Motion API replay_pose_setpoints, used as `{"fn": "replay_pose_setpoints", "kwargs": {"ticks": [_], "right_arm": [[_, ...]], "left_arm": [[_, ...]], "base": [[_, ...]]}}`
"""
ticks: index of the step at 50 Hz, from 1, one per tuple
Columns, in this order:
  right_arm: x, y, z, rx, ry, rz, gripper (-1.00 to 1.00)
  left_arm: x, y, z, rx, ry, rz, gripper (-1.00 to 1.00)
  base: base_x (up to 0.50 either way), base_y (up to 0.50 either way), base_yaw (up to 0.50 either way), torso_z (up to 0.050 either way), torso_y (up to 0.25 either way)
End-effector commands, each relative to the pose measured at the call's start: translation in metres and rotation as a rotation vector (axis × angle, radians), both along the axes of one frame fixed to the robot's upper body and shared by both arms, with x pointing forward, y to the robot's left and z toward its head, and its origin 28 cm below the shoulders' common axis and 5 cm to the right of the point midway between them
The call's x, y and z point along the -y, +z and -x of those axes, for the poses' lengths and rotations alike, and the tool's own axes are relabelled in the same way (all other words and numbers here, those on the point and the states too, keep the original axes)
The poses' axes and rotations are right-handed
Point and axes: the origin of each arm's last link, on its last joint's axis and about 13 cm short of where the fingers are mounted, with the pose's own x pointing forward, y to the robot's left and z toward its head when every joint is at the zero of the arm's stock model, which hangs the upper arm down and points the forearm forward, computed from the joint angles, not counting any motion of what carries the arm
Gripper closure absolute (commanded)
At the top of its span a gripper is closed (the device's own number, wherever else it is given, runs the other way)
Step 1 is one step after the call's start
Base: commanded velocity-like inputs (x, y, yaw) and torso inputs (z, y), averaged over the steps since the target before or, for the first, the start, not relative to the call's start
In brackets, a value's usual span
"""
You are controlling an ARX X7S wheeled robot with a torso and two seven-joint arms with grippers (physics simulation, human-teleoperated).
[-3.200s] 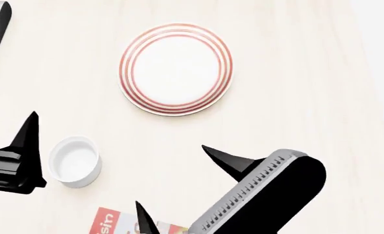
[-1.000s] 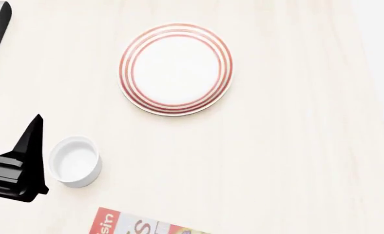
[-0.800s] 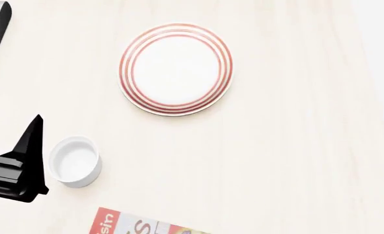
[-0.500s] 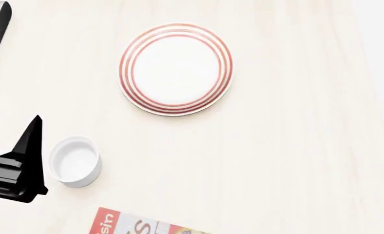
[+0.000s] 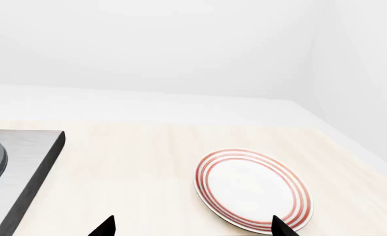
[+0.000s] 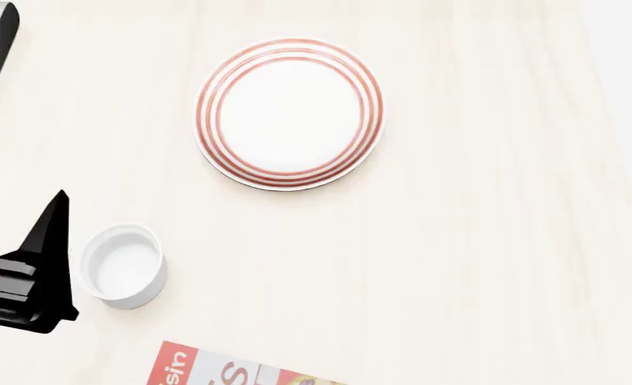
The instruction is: Pick the akita bowl on the cookies box and place it on the plate.
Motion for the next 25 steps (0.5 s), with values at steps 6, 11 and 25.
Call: {"fn": "replay_pose_setpoints", "kwargs": {"ticks": [6,11,25], "right_arm": [[0.0,-0.006,-0.006,0.018,0.006,0.008,1.0],[0.001,-0.006,-0.007,0.027,0.004,0.014,1.0],[0.008,0.01,-0.011,0.155,-0.044,0.037,1.0]], "left_arm": [[0.0,-0.001,0.0,-0.001,0.0,0.002,-1.0],[-0.001,-0.001,0.0,-0.002,0.001,0.003,-1.0],[0.0,-0.001,0.0,-0.003,-0.002,0.006,-1.0]], "base": [[0.0,0.0,0.0,0.0,0.0],[0.0,0.0,0.0,0.0,0.0],[0.0,0.0,0.0,0.0,0.0]]}}
